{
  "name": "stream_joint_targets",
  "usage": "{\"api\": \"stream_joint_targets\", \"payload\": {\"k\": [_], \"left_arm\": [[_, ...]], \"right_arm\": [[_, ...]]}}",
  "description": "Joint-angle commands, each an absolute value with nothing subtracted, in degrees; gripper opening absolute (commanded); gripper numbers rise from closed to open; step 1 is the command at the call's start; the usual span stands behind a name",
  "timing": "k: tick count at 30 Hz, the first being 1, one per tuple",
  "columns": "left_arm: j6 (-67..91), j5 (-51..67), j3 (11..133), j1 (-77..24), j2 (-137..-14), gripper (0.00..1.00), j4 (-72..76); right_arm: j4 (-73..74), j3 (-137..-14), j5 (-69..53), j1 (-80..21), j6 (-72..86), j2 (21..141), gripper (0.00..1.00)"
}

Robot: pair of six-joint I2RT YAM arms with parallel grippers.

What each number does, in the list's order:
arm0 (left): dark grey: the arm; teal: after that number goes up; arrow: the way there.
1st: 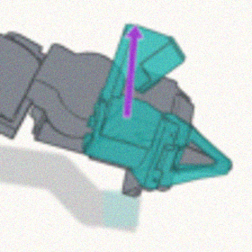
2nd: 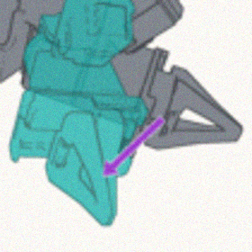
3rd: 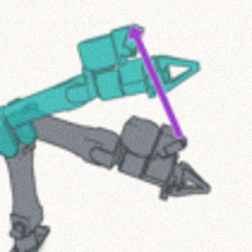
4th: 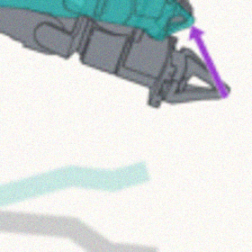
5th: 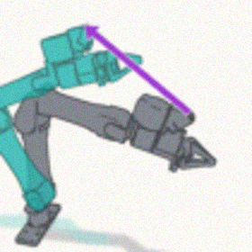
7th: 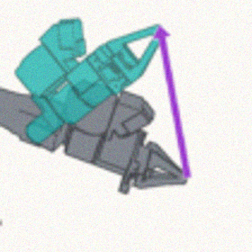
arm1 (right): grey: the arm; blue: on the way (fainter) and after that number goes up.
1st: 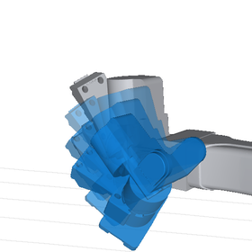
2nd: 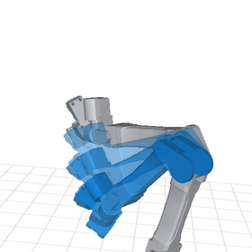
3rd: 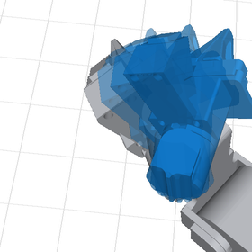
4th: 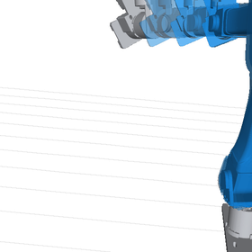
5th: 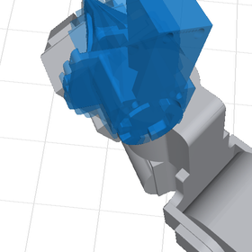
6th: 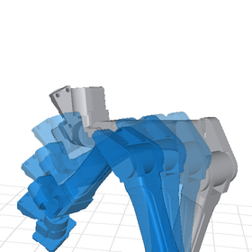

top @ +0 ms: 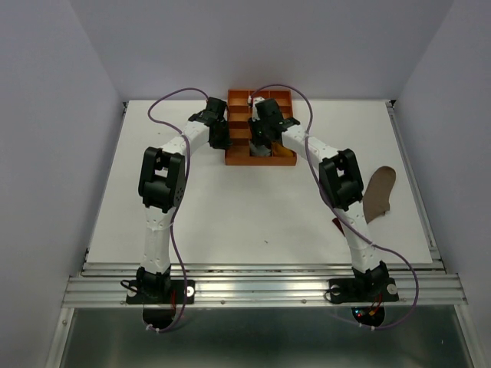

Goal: Roll the socks
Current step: Place the sock in the storage box.

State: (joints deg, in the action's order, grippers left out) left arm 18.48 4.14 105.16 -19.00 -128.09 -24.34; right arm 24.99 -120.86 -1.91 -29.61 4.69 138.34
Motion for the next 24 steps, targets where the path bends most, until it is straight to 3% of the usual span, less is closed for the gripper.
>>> {"api": "stream_joint_targets", "payload": {"k": [1, 10, 14, 15, 17, 21, 22, 23, 24], "left_arm": [[19.25, 5.89, 106.79, -18.81, -130.34, 0.00, -22.32], [20.30, 5.80, 106.52, -18.81, -129.90, 0.00, -22.15], [21.09, 4.93, 107.05, -18.72, -129.38, 0.00, -21.80], [21.44, 4.31, 107.66, -18.63, -129.29, 0.02, -22.23], [22.06, 3.43, 107.49, -18.72, -128.33, 0.10, -21.37], [21.97, 2.03, 107.75, -18.63, -126.31, 0.42, -20.39], [21.80, 2.02, 107.93, -18.63, -125.86, 0.46, -20.39], [21.88, 1.67, 108.28, -18.63, -125.42, 0.51, -20.39], [21.80, 1.41, 108.63, -18.63, -124.46, 0.54, -20.65]], "right_arm": [[26.28, -122.61, -1.24, -29.79, 4.13, 142.64, 0.24], [26.19, -123.66, 6.94, -29.79, 5.10, 139.31, 0.32], [25.84, -124.45, 10.28, -29.79, 5.09, 134.83, 0.49], [25.93, -124.80, 10.63, -29.79, 4.84, 133.00, 0.58], [25.75, -124.72, 12.21, -29.79, 5.71, 131.05, 0.60], [25.66, -122.79, 11.69, -29.79, 6.77, 125.09, 0.74], [25.58, -121.48, 11.25, -29.79, 6.77, 124.02, 0.77], [25.49, -120.86, 11.08, -29.79, 7.03, 122.88, 1.00], [25.49, -120.24, 10.73, -29.79, 7.03, 121.91, 1.00]]}}
